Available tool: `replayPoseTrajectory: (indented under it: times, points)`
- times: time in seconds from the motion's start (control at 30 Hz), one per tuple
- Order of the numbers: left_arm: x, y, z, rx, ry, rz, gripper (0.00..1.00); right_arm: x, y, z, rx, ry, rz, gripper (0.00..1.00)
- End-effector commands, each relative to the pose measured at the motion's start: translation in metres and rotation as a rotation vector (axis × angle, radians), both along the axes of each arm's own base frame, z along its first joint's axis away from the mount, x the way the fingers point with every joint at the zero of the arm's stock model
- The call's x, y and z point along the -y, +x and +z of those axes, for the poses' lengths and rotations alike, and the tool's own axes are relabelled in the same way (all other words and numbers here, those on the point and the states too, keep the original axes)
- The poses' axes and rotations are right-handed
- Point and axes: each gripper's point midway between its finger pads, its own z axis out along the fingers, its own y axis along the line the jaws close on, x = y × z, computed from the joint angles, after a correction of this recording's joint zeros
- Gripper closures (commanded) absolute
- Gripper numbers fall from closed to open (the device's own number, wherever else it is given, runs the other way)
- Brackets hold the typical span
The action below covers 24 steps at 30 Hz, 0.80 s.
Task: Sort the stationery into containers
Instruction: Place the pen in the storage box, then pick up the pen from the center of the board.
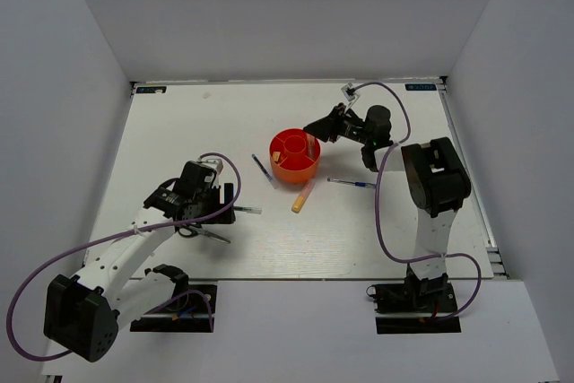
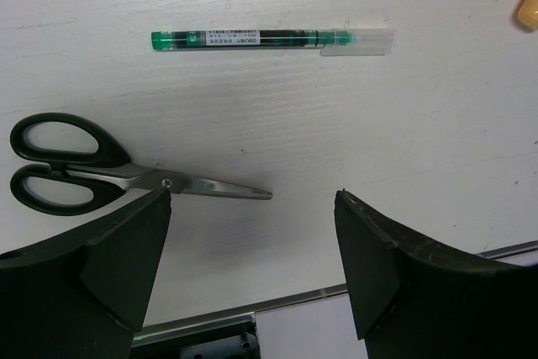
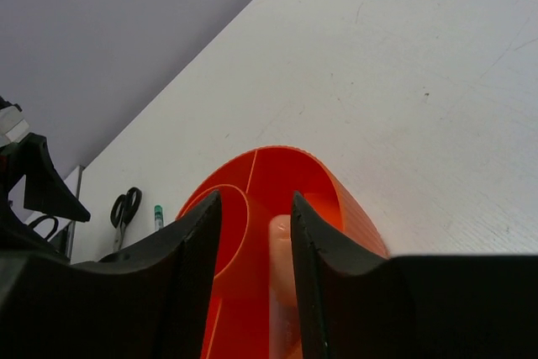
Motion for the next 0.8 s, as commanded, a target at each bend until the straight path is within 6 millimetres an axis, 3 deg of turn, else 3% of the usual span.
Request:
replayPoseTrajectory:
  times: [0.0,0.17,0.2,0.27,0.3,0.37,0.4,0.43,0.47,0.5,0.53,0.57,0.6,0.63,0.67,0.7,0.73,0.77]
  points:
    - [0.002,0.002,0.002,0.011,-0.015,-0.006,0.11,0.0,-0.005,0.016,0.098,0.012,0.012,0.58]
    - [0.001,0.002,0.003,0.012,-0.012,-0.005,0.11,0.004,-0.01,0.03,0.136,0.023,0.009,0.56]
    - [0.002,0.002,0.003,0.016,-0.017,-0.008,0.11,0.007,-0.013,0.051,0.193,0.036,0.005,0.56]
    - [0.003,0.002,0.005,0.022,-0.022,-0.01,0.11,0.013,-0.023,0.066,0.26,0.026,0.004,0.56]
    - [0.002,0.002,0.004,0.019,-0.02,-0.007,0.11,0.019,-0.033,0.086,0.339,0.01,-0.004,0.56]
    - [0.003,0.003,0.007,0.033,-0.03,-0.01,0.11,0.023,-0.047,0.083,0.456,-0.07,0.047,0.56]
    - [0.003,0.002,0.007,0.029,-0.028,-0.011,0.11,0.026,-0.06,0.092,0.457,-0.095,0.064,0.56]
    - [0.004,0.003,0.008,0.032,-0.032,-0.011,0.11,0.031,-0.058,0.079,0.527,-0.177,0.079,0.56]
    - [0.004,0.003,0.008,0.034,-0.033,-0.011,0.11,0.029,-0.076,0.066,0.49,-0.198,0.173,0.56]
    - [0.005,0.003,0.01,0.039,-0.038,-0.015,0.11,0.029,-0.085,0.068,0.501,-0.213,0.207,0.56]
    - [0.004,0.002,0.009,0.035,-0.037,-0.015,0.11,0.03,-0.101,0.054,0.664,-0.283,0.325,0.56]
    - [0.005,0.002,0.01,0.038,-0.038,-0.017,0.13,0.03,-0.118,0.046,0.559,-0.318,0.42,0.56]
    - [0.005,0.002,0.01,0.04,-0.041,-0.016,0.15,0.03,-0.133,0.037,0.569,-0.34,0.496,0.56]
    - [0.005,0.002,0.011,0.044,-0.044,-0.017,0.15,0.044,-0.188,0.003,0.481,-0.4,0.673,0.56]
    - [0.005,0.002,0.011,0.043,-0.046,-0.019,0.16,0.043,-0.174,0.006,0.784,-0.477,0.735,0.56]
    - [0.005,0.002,0.01,0.038,-0.045,-0.018,0.16,0.046,-0.177,-0.012,0.924,-0.57,0.834,0.56]
    - [0.006,0.002,0.01,0.038,-0.05,-0.017,0.17,0.049,-0.191,-0.023,0.96,-0.595,0.922,0.56]
    - [0.006,0.002,0.01,0.039,-0.05,-0.017,0.17,0.058,-0.189,-0.041,0.996,-0.713,0.992,0.56]
